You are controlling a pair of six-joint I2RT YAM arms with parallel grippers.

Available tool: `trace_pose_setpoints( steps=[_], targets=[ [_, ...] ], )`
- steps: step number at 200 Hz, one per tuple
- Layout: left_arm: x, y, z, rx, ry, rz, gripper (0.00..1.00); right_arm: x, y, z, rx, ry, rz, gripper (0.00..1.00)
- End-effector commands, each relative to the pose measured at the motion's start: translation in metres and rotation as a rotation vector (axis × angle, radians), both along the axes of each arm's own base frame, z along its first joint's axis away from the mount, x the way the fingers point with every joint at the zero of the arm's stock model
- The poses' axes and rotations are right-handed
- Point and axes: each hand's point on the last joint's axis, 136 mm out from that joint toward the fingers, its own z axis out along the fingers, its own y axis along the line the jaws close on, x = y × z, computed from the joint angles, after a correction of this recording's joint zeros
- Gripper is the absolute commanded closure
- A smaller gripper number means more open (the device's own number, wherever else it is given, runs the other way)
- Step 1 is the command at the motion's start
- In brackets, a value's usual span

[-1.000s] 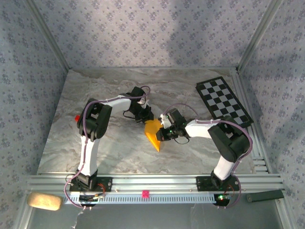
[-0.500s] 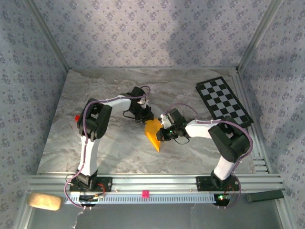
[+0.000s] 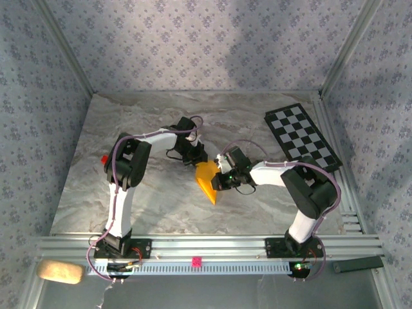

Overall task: Fold a paper plane with a square sheet of paper (pick it up from the middle)
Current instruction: Third fold the triangle at the center of the table.

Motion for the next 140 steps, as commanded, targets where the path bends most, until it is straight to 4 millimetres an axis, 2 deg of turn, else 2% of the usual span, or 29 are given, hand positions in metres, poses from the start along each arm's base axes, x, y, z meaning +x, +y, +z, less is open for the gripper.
trace_pose_setpoints(
  steps=[1, 77, 117, 140],
  targets=[
    [-0.012, 0.017, -0.025, 0.111, 0.048, 0.019, 0.91, 0.002, 0.000, -0.003, -0.031, -0.002, -0.001, 1.00],
    [-0.010, 0.015, -0.022, 0.100, 0.040, 0.017, 0.90, 0.000, -0.003, -0.009, -0.048, 0.007, -0.003, 1.00],
    [0.000, 0.007, -0.004, 0.061, 0.007, 0.020, 0.88, -0.002, -0.004, -0.012, -0.052, 0.014, -0.003, 1.00],
    [0.011, 0.004, 0.012, 0.037, -0.030, 0.031, 0.83, -0.003, -0.005, -0.012, -0.054, 0.014, -0.004, 1.00]
  ],
)
